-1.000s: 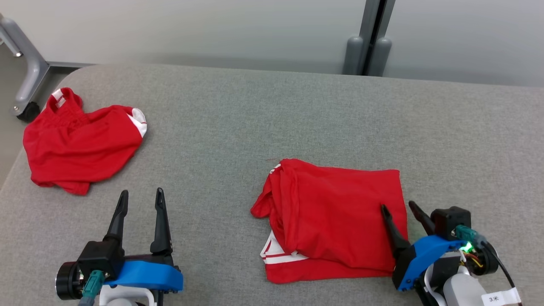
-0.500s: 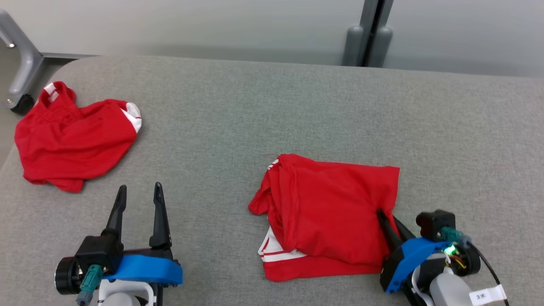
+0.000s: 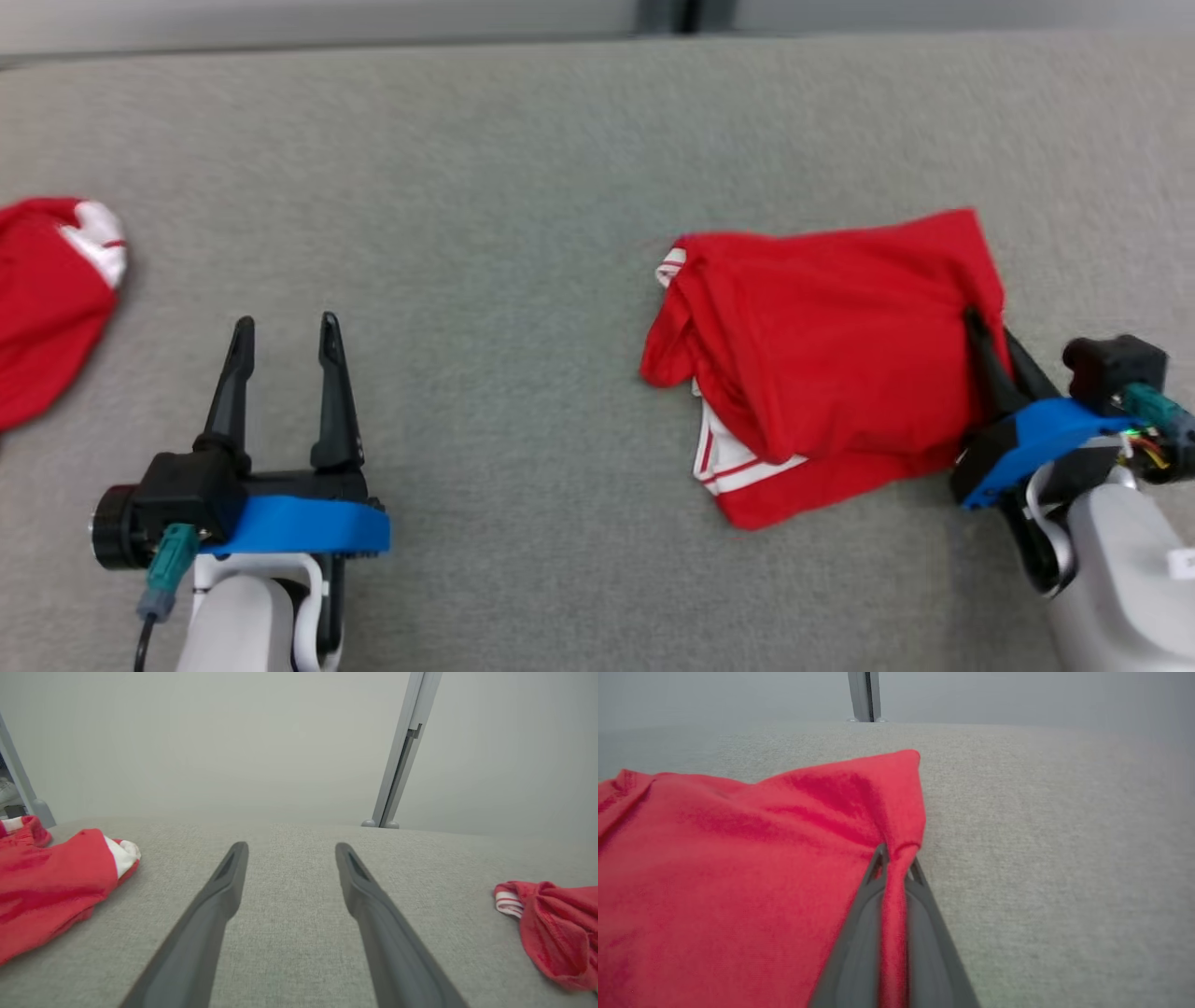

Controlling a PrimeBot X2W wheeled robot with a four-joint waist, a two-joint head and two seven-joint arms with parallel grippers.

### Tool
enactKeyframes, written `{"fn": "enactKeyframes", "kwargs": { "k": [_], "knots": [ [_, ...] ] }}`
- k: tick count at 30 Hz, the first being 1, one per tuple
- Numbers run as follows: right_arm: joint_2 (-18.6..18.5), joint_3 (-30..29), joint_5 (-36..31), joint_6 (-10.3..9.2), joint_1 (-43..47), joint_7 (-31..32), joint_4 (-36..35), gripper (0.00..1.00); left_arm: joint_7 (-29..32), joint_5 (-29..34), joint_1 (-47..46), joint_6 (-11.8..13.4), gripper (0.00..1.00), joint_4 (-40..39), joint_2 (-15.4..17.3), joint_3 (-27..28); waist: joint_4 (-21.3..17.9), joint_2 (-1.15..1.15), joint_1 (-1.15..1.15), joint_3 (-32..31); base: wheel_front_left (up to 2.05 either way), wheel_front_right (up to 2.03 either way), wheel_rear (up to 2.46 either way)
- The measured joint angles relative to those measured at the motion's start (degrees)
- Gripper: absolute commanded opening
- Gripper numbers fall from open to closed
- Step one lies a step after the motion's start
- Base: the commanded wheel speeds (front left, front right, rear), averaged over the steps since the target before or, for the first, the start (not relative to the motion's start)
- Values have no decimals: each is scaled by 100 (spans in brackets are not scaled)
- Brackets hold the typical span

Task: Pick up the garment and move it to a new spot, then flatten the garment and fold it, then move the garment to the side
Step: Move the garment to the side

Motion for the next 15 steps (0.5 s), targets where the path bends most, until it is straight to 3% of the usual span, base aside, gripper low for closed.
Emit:
{"fn": "enactKeyframes", "kwargs": {
  "k": [8, 15],
  "knots": [
    [-411, -349, 97, -1, -129, -36, -548, 0, 2, 122, -357, -10, 100, -293, 87, 112, -635, 0, 0, 532, 0, 0, 0],
    [-465, -324, 116, -1, -245, -93, -915, 0, 1, 142, -518, 7, 100, -459, 166, 178, -842, 0, 0, 747, 0, 0, 0]
  ]
}}
